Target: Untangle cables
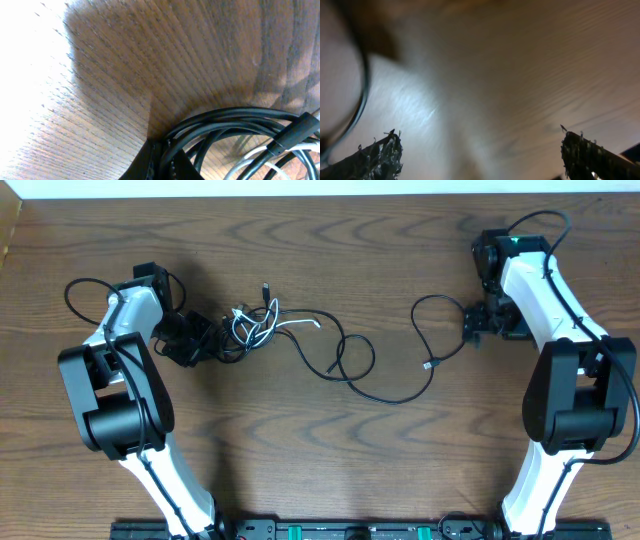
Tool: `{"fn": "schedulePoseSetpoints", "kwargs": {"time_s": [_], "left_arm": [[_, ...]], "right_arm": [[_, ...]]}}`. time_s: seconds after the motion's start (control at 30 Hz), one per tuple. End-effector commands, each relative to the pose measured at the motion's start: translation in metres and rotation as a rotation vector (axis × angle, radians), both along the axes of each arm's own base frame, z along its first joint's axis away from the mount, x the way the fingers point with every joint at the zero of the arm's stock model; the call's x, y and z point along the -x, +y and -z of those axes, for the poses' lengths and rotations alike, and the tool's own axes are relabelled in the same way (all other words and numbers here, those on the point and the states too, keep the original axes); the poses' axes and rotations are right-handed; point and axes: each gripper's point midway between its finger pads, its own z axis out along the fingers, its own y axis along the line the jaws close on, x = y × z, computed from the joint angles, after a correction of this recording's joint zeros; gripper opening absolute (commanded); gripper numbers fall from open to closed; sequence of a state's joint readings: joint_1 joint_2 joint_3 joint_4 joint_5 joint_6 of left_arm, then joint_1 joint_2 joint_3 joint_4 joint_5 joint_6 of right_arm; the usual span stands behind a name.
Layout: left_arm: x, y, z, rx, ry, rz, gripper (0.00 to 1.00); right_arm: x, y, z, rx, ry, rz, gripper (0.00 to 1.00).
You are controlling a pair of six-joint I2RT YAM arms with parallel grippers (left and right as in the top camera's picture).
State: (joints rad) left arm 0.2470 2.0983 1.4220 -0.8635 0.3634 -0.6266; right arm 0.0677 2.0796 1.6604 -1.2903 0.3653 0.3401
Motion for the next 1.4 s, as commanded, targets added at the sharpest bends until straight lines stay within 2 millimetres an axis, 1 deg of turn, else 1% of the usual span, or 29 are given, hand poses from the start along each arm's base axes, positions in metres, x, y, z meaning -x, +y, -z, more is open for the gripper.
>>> {"fn": "schedulePoseSetpoints", "kwargs": {"time_s": [0.0, 0.07, 0.1, 0.17, 0.2, 0.23, 0.3, 0.4, 0.43, 0.47, 0.53, 0.57, 0.6, 0.67, 0.7, 0.73, 0.8, 0.83, 0.93, 1.03, 1.13, 1.17, 1.2, 1.23, 1.3, 1.37], "left_arm": [[0.017, 0.020, 0.022, -0.092, 0.086, -0.030, 0.08], [0.017, 0.020, 0.022, -0.092, 0.086, -0.032, 0.08], [0.017, 0.020, 0.022, -0.093, 0.086, -0.032, 0.08], [0.017, 0.020, 0.022, -0.093, 0.086, -0.032, 0.08], [0.017, 0.020, 0.022, -0.093, 0.086, -0.032, 0.08], [0.017, 0.020, 0.022, -0.093, 0.086, -0.032, 0.08], [0.017, 0.020, 0.021, -0.090, 0.089, -0.031, 0.08], [0.016, 0.008, 0.018, -0.020, 0.067, -0.001, 0.08], [0.014, 0.004, 0.016, 0.006, 0.047, 0.025, 0.08], [0.011, 0.002, 0.012, 0.026, 0.023, 0.051, 0.08], [0.008, 0.000, 0.005, 0.032, -0.010, 0.084, 0.08], [0.007, 0.001, 0.001, 0.027, -0.028, 0.100, 0.08], [0.005, 0.001, -0.005, 0.021, -0.050, 0.120, 0.08], [0.003, 0.001, -0.017, 0.011, -0.086, 0.154, 0.08], [0.003, 0.002, -0.023, 0.007, -0.102, 0.167, 0.08], [0.002, 0.001, -0.030, 0.001, -0.119, 0.183, 0.14], [0.003, 0.000, -0.044, -0.008, -0.149, 0.213, 0.33], [0.004, 0.000, -0.049, -0.011, -0.159, 0.220, 0.39], [0.005, -0.008, -0.061, -0.016, -0.177, 0.238, 0.47], [0.003, -0.024, -0.063, -0.015, -0.184, 0.286, 0.50], [0.001, -0.045, -0.061, -0.031, -0.189, 0.365, 0.51], [0.000, -0.051, -0.061, -0.042, -0.193, 0.388, 0.53], [-0.002, -0.062, -0.060, -0.060, -0.200, 0.426, 0.54], [-0.003, -0.070, -0.059, -0.072, -0.205, 0.449, 0.54], [-0.006, -0.085, -0.059, -0.084, -0.217, 0.485, 0.54], [-0.006, -0.096, -0.058, -0.105, -0.210, 0.482, 0.55]], "right_arm": [[-0.021, 0.027, 0.003, -0.141, -0.052, -0.128, 0.99], [-0.028, 0.076, 0.008, -0.397, -0.069, -0.257, 0.99], [-0.031, 0.104, 0.006, -0.534, -0.086, -0.318, 0.99], [-0.030, 0.151, -0.003, -0.735, -0.110, -0.441, 0.93], [-0.027, 0.168, -0.006, -0.796, -0.113, -0.502, 0.91], [-0.024, 0.178, -0.008, -0.818, -0.108, -0.546, 0.89], [-0.018, 0.192, -0.006, -0.799, -0.086, -0.616, 0.83], [-0.004, 0.210, 0.003, -0.739, -0.039, -0.686, 0.73], [0.001, 0.215, 0.006, -0.724, -0.023, -0.710, 0.66], [0.007, 0.222, 0.009, -0.712, -0.004, -0.743, 0.56], [0.019, 0.236, 0.014, -0.698, 0.025, -0.799, 0.30], [0.024, 0.241, 0.016, -0.695, 0.036, -0.819, 0.20], [0.030, 0.248, 0.019, -0.696, 0.047, -0.848, 0.19], [0.038, 0.259, 0.023, -0.697, 0.059, -0.893, 0.27], [0.041, 0.264, 0.025, -0.698, 0.061, -0.908, 0.32], [0.044, 0.270, 0.028, -0.699, 0.060, -0.924, 0.36], [0.047, 0.280, 0.032, -0.704, 0.049, -0.956, 0.46], [0.049, 0.286, 0.034, -0.707, 0.040, -0.973, 0.50], [0.050, 0.302, 0.037, -0.711, 0.007, -1.019, 0.51], [0.049, 0.312, 0.038, -0.713, -0.020, -1.011, 0.51], [0.048, 0.313, 0.039, -0.712, -0.028, -0.994, 0.51], [0.049, 0.313, 0.040, -0.712, -0.025, -0.993, 0.51], [0.050, 0.311, 0.040, -0.711, -0.017, -0.989, 0.52], [0.051, 0.310, 0.040, -0.710, -0.011, -0.988, 0.54], [0.051, 0.301, 0.043, -0.670, 0.004, -0.978, 0.59], [0.046, 0.287, 0.045, -0.606, 0.014, -0.964, 0.59]]}}
